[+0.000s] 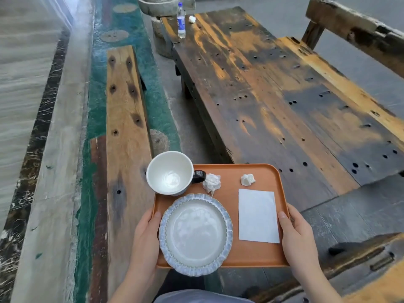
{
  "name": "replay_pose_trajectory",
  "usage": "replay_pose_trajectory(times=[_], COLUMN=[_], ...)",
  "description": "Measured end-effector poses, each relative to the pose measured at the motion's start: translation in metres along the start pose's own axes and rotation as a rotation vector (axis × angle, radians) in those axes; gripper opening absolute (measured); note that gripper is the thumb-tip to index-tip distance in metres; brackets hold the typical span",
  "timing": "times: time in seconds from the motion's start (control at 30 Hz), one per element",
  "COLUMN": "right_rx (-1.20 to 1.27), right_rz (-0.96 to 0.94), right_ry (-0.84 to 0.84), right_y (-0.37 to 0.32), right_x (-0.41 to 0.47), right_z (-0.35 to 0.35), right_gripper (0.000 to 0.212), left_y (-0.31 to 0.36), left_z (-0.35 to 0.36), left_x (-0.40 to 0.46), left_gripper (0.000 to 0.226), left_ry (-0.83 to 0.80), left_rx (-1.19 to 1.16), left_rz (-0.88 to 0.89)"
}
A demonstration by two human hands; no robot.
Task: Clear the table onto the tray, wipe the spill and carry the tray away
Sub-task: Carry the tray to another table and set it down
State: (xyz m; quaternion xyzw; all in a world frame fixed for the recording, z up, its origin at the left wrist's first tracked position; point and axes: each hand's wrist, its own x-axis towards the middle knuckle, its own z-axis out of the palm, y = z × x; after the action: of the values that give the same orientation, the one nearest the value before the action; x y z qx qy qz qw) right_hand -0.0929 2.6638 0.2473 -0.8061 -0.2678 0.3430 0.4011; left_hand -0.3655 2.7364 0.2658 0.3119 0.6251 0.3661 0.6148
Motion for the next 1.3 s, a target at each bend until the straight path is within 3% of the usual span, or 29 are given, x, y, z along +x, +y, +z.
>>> replay_pose_trajectory(times=[0.1, 0.3, 0.67, 0.9, 1.07, 1.3], right_rx=[-0.011, -0.019, -0.073, -0.051, 0.035, 0.082], right_rz=[0.02, -0.004, 0.019, -0.039, -0.057, -0.052], right_ry=[-0.014, -0.009, -0.078, -0.1, -0.106, -0.01], right_y=[-0.043, -0.121, -0.207, -0.257, -0.298, -0.35], right_x=[0.026, 0.077, 0.182, 0.287, 0.377, 0.481], right_z=[0.034, 0.108, 0.207, 0.257, 0.281, 0.297], right_gripper=[0.026, 0.017, 0.014, 0.03, 0.025, 0.026], left_y=[0.038, 0.098, 0.167, 0.226, 0.287, 0.371], left_z=[-0.011, -0.043, -0.059, -0.031, 0.005, 0.07], left_x=[0.043, 0.14, 0.267, 0.362, 0.443, 0.55], left_gripper=[0.025, 0.024, 0.017, 0.014, 0.016, 0.016], left_ry=[0.024, 0.053, 0.082, 0.134, 0.162, 0.039], left_rx=[0.008, -0.054, -0.147, -0.138, -0.026, 0.052], left_rz=[-0.001, -0.02, -0.076, -0.048, -0.003, 0.077])
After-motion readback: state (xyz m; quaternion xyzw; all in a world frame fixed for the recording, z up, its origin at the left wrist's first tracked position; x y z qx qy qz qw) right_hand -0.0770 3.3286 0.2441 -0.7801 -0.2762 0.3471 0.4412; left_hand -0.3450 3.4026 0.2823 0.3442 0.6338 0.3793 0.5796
